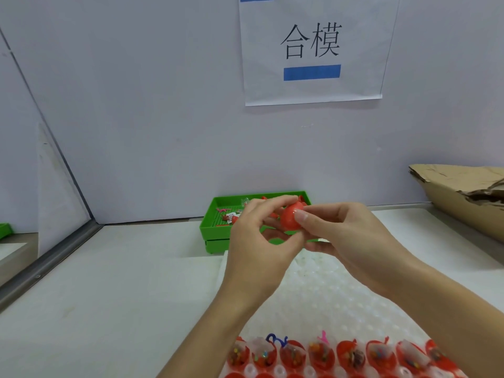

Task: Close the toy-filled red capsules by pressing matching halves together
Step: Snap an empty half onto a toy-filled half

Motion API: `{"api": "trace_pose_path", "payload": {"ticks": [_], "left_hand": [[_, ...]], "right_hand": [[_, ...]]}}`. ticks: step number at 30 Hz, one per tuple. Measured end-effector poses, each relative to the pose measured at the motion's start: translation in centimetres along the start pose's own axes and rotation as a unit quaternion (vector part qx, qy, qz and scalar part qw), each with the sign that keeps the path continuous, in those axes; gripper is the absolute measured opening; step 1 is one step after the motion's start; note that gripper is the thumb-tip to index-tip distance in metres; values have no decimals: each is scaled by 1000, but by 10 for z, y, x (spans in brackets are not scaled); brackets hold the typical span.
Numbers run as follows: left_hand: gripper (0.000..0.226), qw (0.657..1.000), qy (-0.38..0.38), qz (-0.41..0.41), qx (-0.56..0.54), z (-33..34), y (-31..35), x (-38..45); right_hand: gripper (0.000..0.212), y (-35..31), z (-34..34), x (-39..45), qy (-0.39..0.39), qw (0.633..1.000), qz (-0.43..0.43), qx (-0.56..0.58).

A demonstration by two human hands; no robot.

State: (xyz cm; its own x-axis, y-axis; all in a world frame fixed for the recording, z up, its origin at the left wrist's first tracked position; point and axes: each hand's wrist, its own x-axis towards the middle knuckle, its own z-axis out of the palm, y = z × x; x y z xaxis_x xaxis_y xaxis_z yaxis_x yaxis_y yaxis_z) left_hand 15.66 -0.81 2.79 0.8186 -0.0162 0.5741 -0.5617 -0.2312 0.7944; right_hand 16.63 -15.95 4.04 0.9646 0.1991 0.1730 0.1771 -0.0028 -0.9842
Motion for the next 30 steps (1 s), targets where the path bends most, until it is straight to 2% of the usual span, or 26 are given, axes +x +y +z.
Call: {"api": "trace_pose_path", "payload": {"ticks": [2, 5, 10, 16, 20, 23, 30], "left_hand": [[46, 1000, -19, -9, -23, -2, 0, 1], [48, 997, -45, -26, -48, -8, -1, 3], [44, 996, -78, -20, -27, -15, 0, 5], [45, 999, -49, -3, 14, -13, 0, 6], [41, 996, -11, 35, 86, -12, -2, 6], [41, 992, -5, 57, 116, -10, -1, 4], [43, 993, -21, 60, 100, -11, 0, 4]], "right_hand": [[21, 0, -1, 0, -15, 999, 11, 28], [31, -2, -4, -1, -47, 997, 32, 52], [33, -4, -8, 1, -79, 994, 48, 63], [31, -6, -8, 1, -111, 989, 51, 85], [23, -4, -4, 1, -90, 993, 15, 69], [19, -1, -1, 0, -52, 998, -24, 6], [20, -1, 2, -1, -28, 999, -36, -3]]}}
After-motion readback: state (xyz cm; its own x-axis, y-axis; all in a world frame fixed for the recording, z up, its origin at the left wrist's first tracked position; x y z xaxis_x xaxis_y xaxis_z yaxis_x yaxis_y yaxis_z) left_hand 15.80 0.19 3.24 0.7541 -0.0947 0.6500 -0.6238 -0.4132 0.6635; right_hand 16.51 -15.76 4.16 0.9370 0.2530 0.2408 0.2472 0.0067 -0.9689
